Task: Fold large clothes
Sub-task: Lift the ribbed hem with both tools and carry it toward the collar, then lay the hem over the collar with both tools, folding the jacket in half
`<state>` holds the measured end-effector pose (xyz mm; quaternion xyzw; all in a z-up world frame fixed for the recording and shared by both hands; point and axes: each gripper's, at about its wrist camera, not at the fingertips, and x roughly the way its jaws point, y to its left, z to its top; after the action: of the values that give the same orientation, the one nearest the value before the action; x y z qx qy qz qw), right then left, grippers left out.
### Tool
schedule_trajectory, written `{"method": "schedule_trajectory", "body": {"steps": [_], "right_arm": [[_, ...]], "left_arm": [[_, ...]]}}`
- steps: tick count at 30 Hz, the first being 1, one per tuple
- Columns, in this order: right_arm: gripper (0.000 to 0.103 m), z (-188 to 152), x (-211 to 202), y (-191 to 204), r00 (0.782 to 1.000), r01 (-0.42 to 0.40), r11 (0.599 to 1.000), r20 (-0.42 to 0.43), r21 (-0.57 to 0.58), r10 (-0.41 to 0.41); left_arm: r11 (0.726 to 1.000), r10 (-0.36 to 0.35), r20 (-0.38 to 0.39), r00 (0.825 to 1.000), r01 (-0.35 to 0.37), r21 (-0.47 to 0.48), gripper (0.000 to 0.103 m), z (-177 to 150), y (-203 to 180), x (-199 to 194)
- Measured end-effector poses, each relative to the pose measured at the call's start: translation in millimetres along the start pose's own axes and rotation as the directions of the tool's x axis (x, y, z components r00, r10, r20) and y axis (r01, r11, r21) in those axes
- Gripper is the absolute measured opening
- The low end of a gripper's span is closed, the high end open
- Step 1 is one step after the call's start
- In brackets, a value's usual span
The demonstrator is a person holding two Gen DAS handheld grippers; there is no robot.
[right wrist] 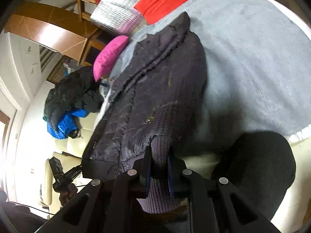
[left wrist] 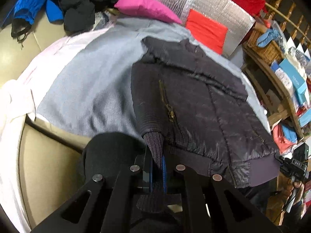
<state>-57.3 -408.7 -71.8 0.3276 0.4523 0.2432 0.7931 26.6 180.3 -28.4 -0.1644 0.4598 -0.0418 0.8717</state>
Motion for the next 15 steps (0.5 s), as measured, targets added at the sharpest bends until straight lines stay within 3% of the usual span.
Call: {"method": "schedule_trajectory", "body": {"steps": [8, 15], "right_arm": [[0.015, 29.4, -13.8, 21.4, 0.992, -0.104, 0.994, 0.072, -0.022, 0.105], [0.015, 77.6, -21.3, 45.7, 0.973, -0.145, 0.986, 0.169, -0.081, 0.157]], "left_arm": [[0.997, -0.073, 0.106, 0.992, 0.073, -0.001, 0.008, 47.1, -11.8, -10.1], [0.991, -0.132, 0.246, 0.960, 0.135, 0.004, 0.008, 100.4, -22.8, -17.2]]}}
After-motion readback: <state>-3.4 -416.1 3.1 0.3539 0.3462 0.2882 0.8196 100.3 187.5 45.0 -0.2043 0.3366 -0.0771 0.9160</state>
